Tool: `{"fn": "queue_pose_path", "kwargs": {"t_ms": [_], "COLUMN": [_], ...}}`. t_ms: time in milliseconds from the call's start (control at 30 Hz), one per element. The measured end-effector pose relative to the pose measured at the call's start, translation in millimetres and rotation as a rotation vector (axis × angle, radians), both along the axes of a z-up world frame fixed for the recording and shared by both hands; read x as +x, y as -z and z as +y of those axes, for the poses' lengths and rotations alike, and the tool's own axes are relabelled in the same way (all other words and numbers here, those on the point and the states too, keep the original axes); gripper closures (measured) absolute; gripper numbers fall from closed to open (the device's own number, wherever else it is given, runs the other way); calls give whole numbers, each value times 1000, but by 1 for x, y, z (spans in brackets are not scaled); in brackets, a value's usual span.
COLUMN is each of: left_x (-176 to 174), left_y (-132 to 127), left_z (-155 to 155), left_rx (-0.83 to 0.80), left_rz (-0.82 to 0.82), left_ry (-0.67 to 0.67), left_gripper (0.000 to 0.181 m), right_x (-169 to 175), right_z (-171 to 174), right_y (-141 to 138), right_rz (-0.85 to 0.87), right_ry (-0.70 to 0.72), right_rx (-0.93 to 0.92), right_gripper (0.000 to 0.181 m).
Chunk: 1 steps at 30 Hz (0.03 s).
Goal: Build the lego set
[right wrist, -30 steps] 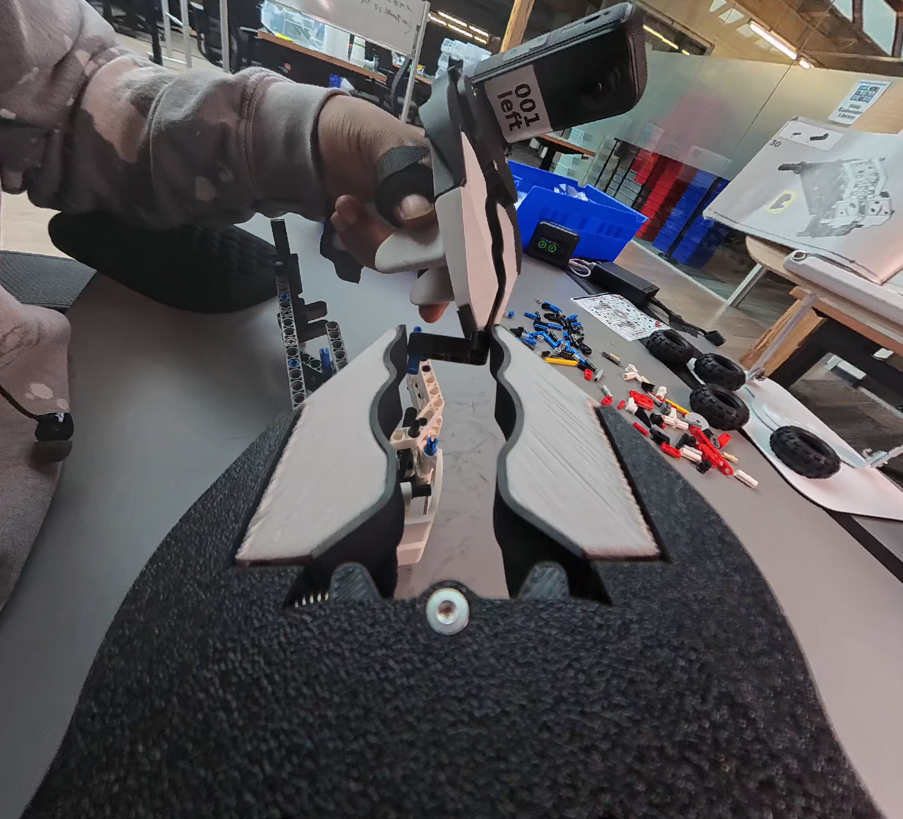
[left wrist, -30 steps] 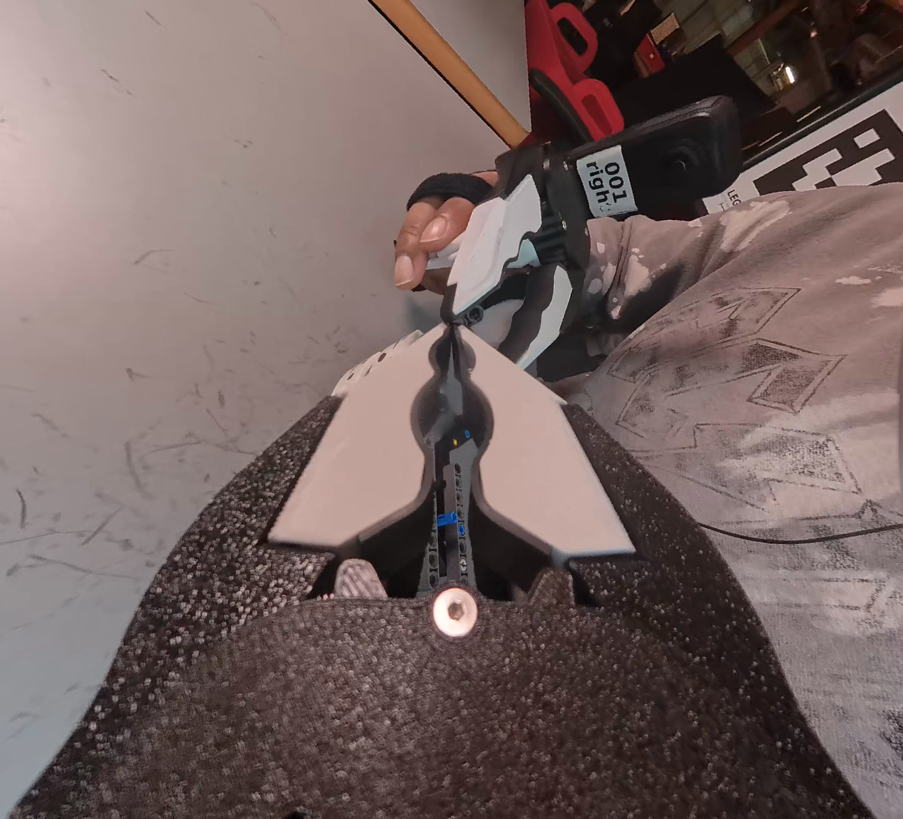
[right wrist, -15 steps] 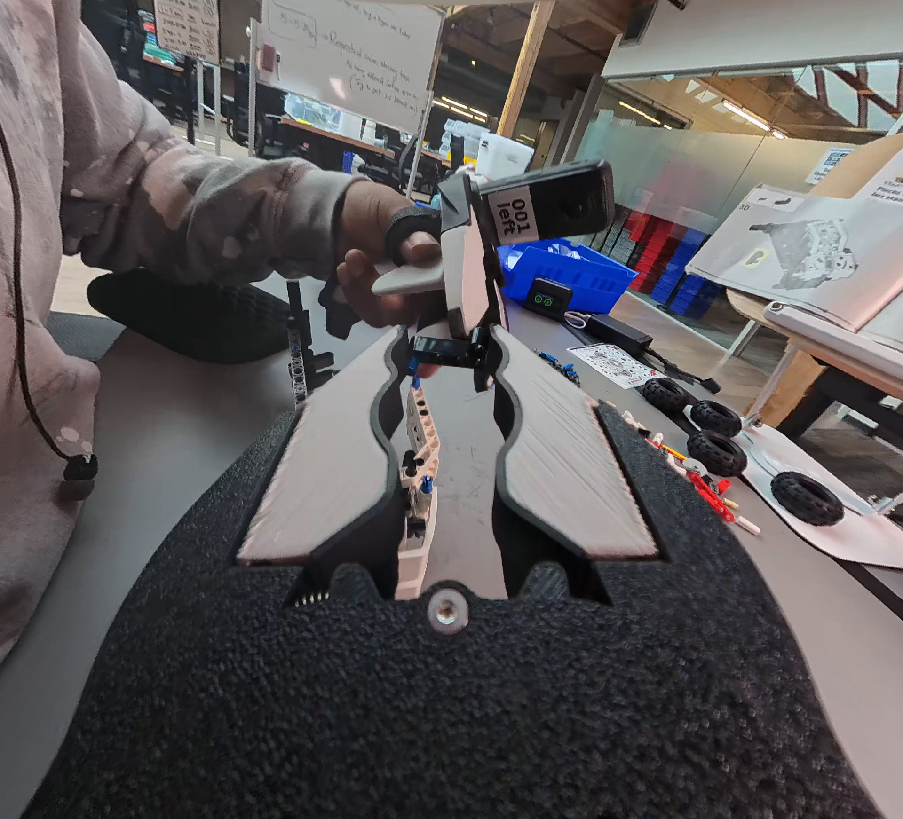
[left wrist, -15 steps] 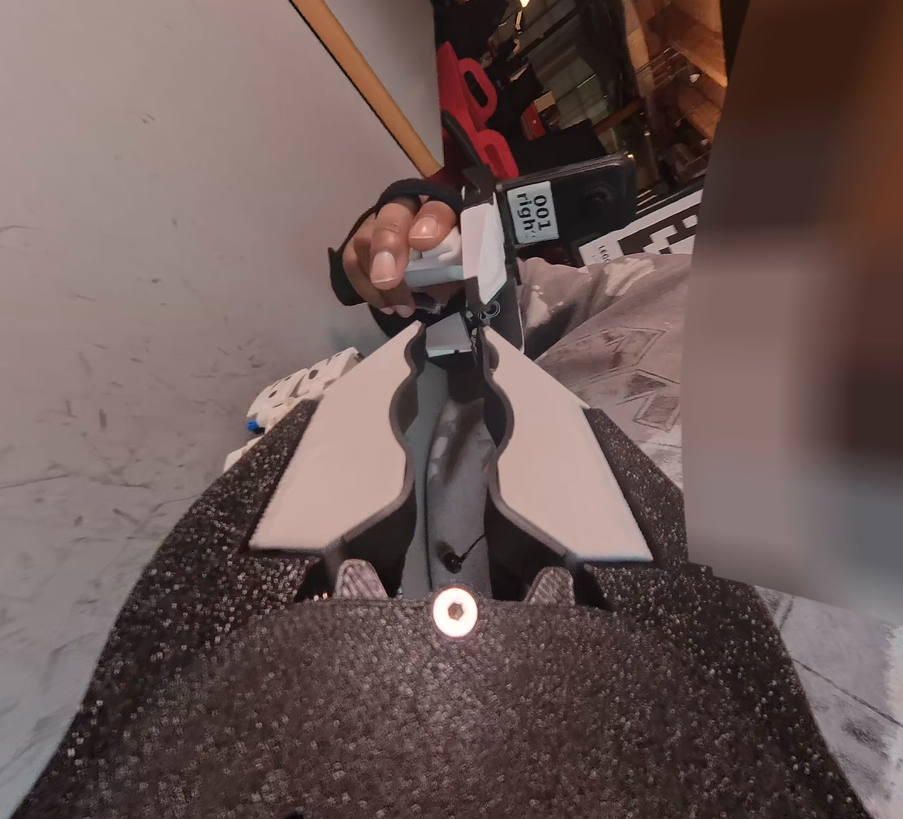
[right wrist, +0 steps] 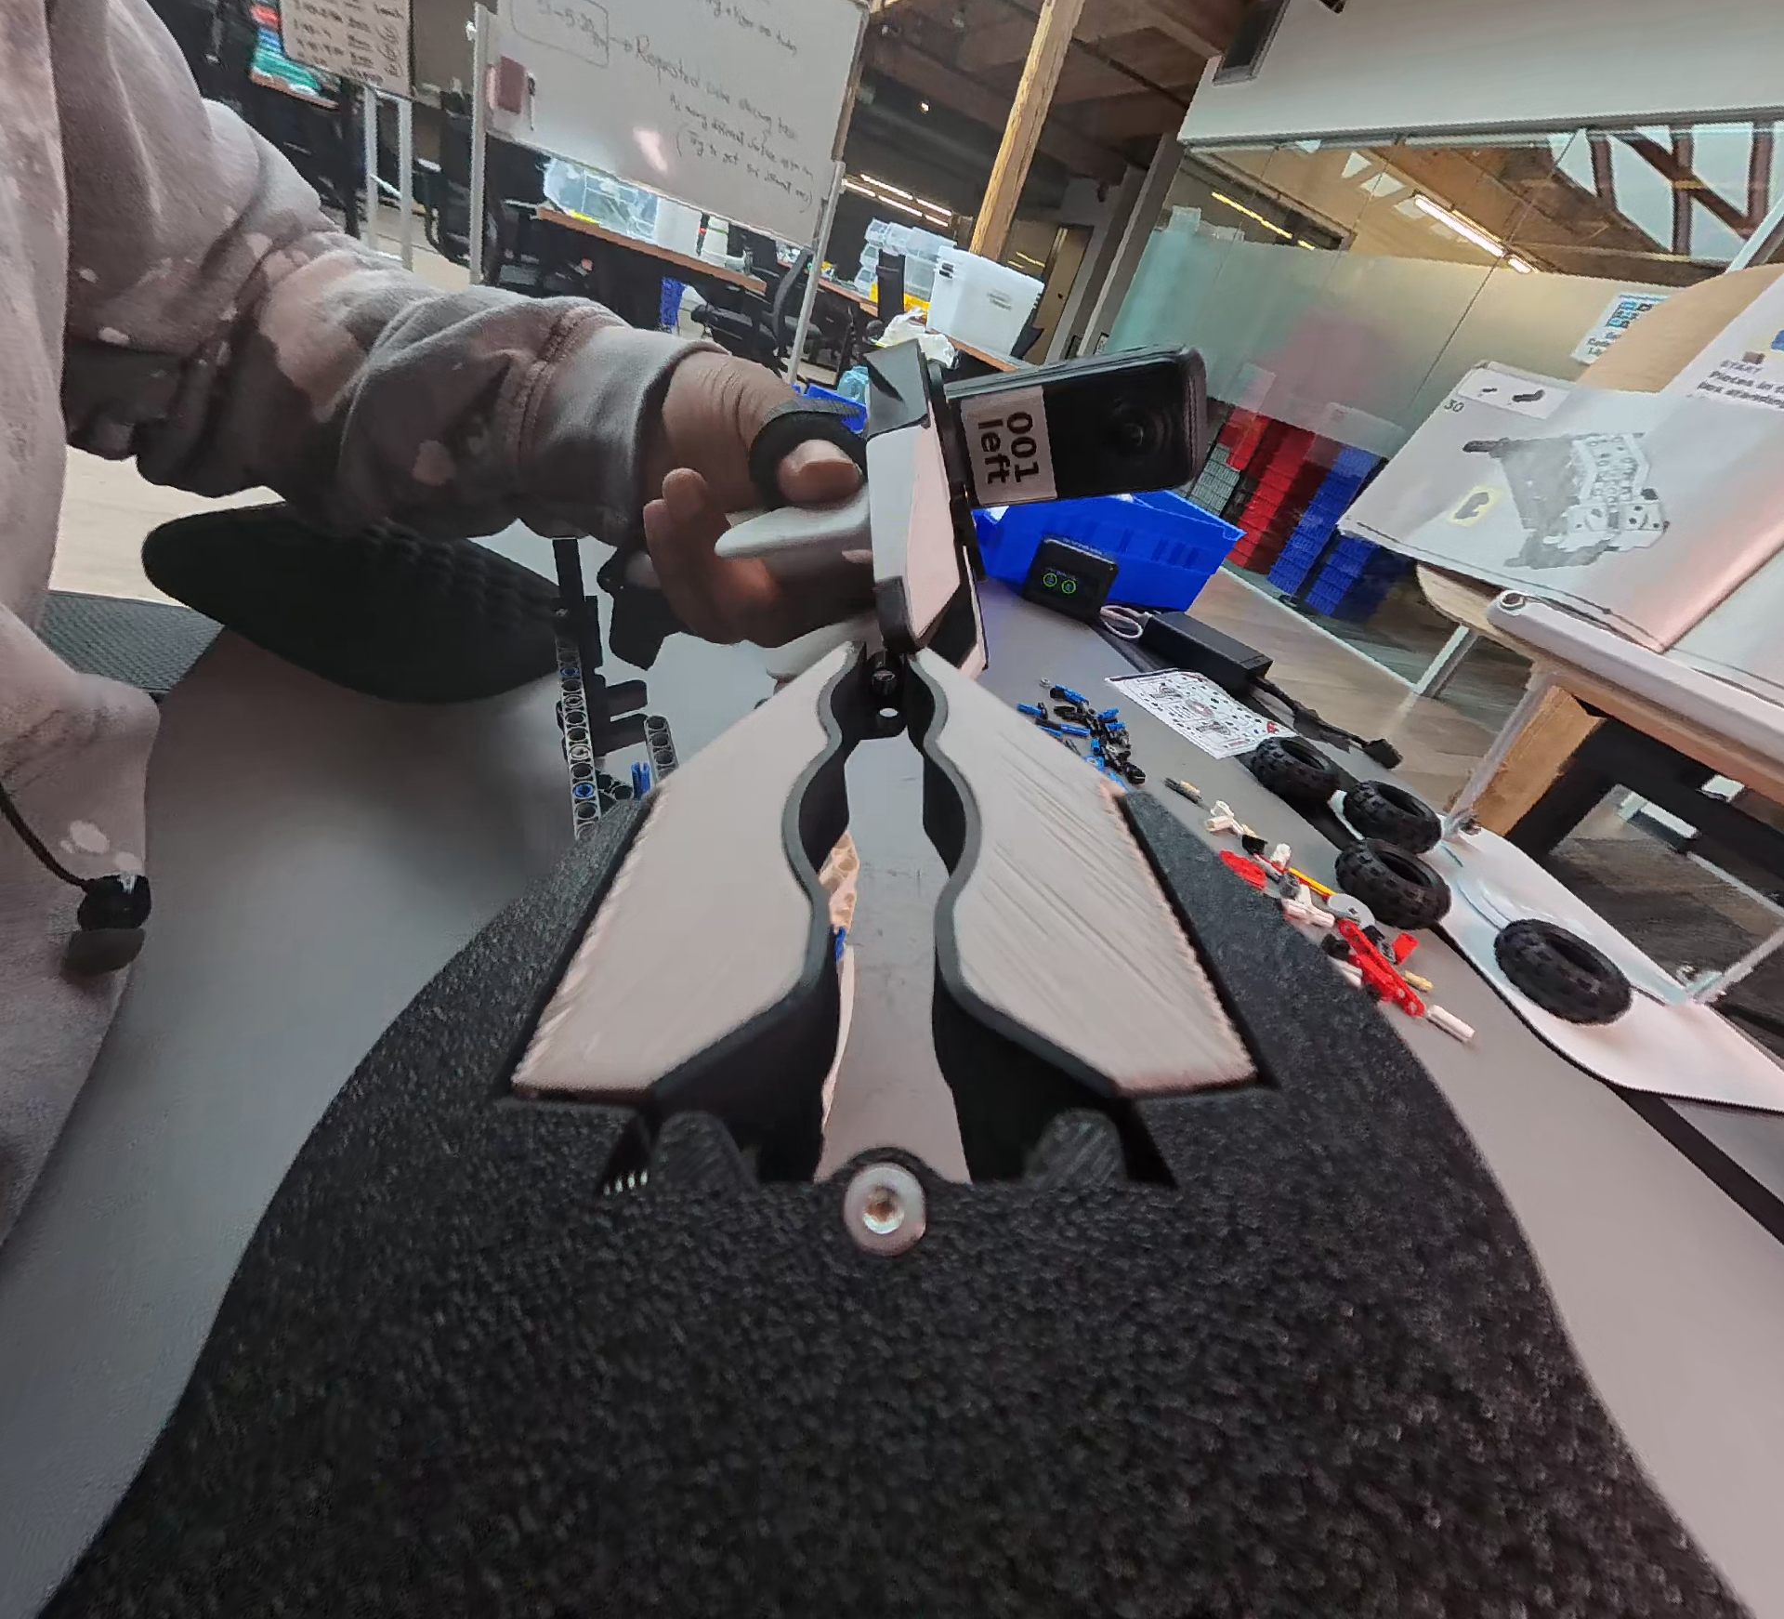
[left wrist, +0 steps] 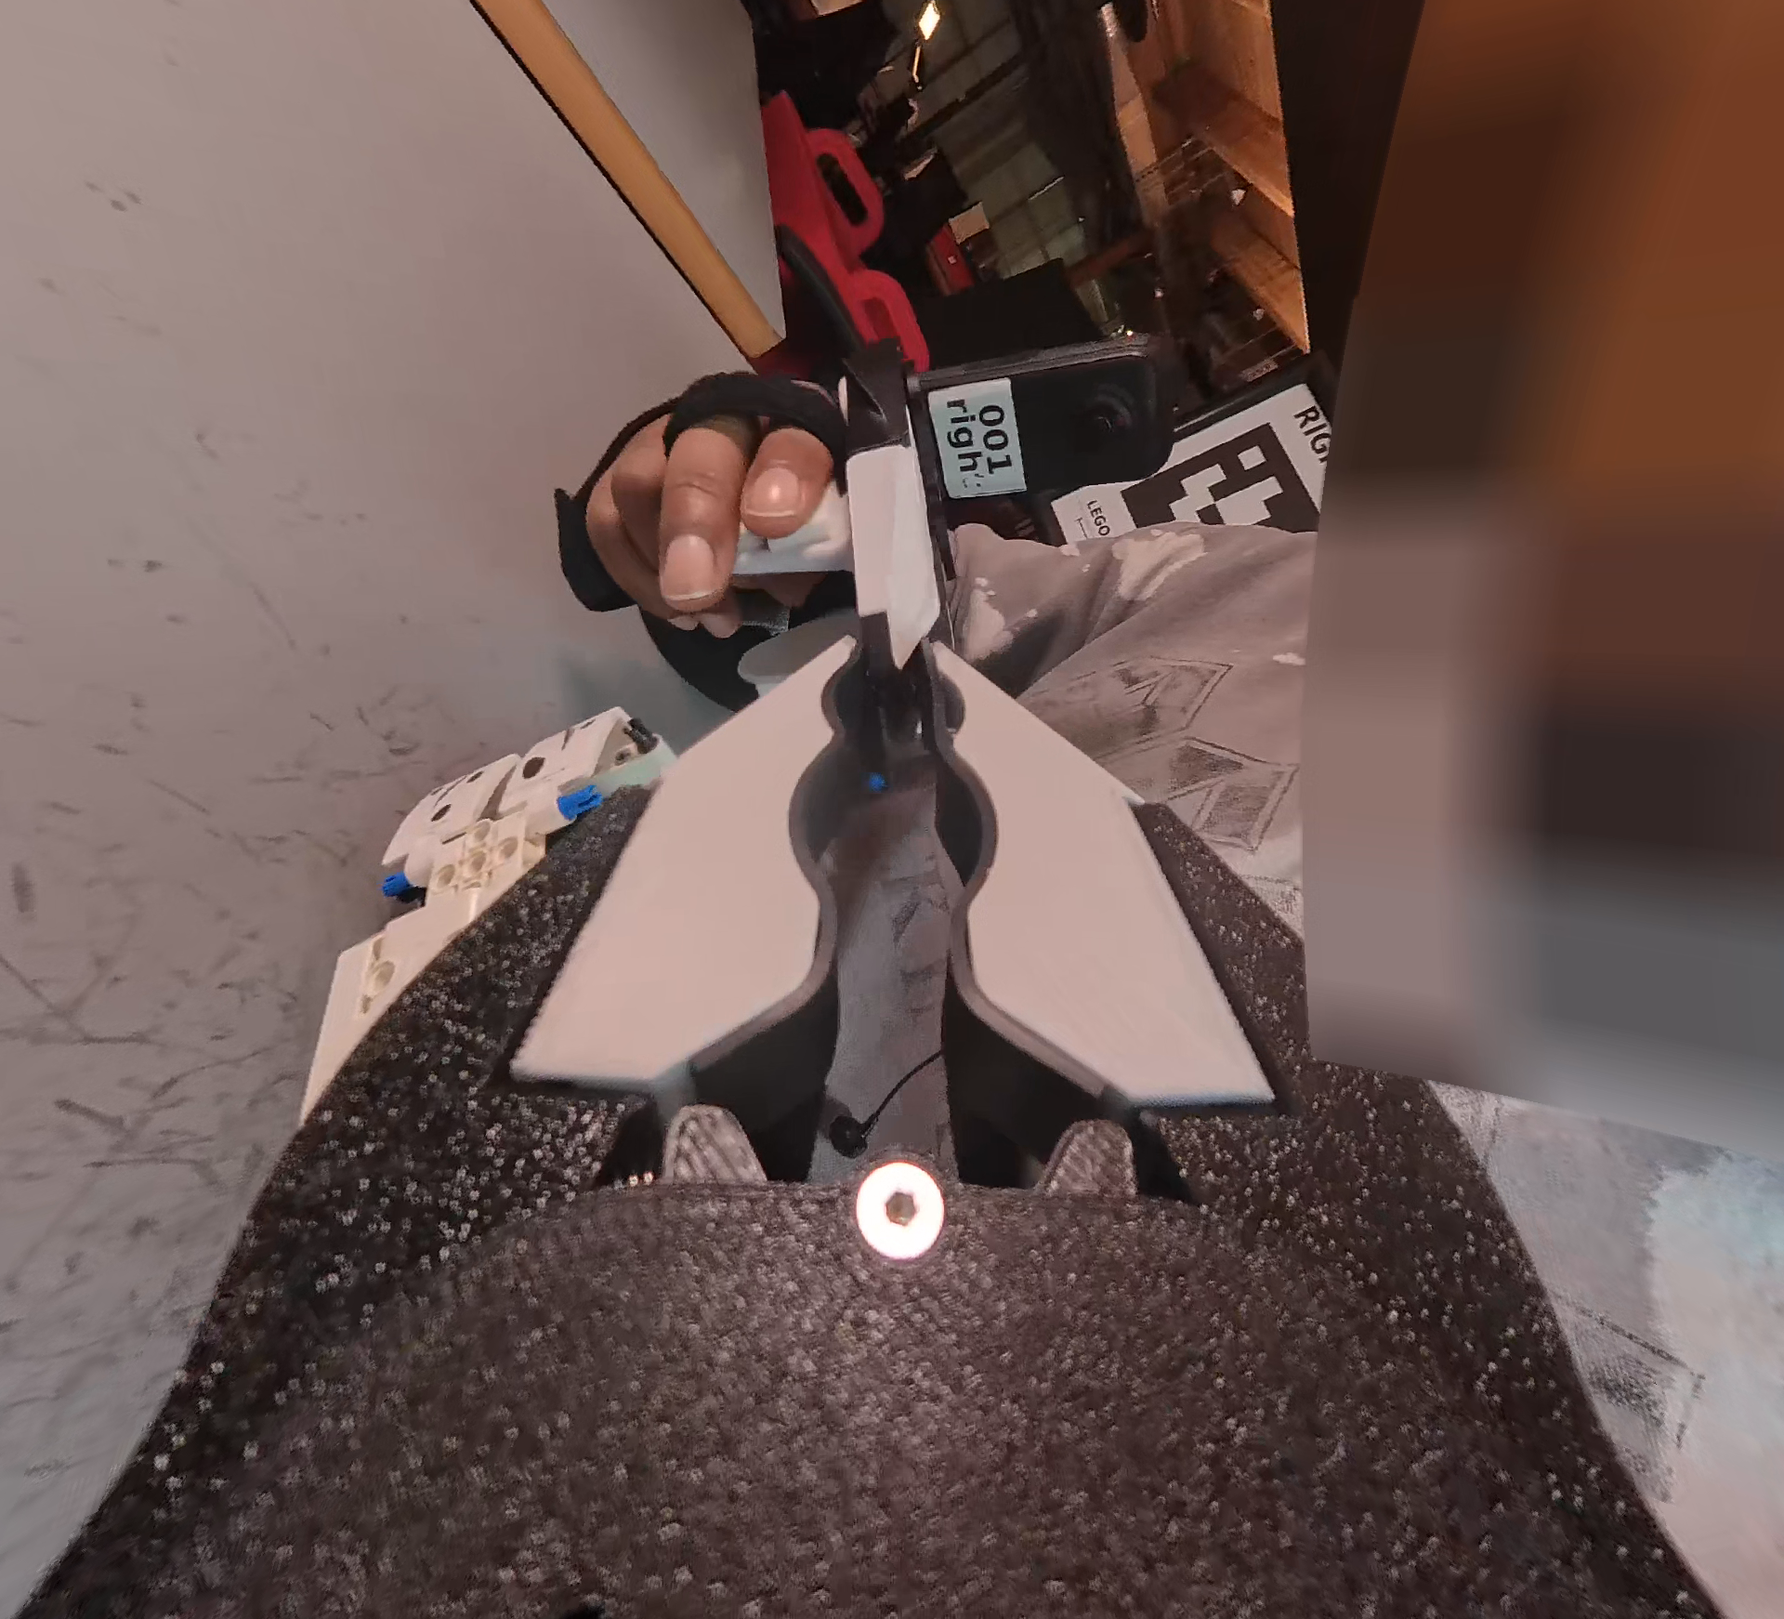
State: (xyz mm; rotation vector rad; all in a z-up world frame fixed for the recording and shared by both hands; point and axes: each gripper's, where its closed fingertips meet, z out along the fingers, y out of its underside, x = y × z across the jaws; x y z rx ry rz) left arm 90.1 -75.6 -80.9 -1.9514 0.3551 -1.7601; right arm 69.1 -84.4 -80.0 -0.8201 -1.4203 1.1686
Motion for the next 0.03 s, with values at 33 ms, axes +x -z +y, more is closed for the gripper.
{"fn": "queue_pose_path", "kwargs": {"t_ms": [33], "left_x": [0], "left_y": [0], "left_z": [-1], "left_rx": [-2], "left_rz": [1], "left_ry": [-2], "left_gripper": [172], "right_x": [0], "right_z": [-1], "right_y": [1], "right_rz": [-1], "right_ry": [-5], "right_rx": [-6], "right_gripper": [175]}}
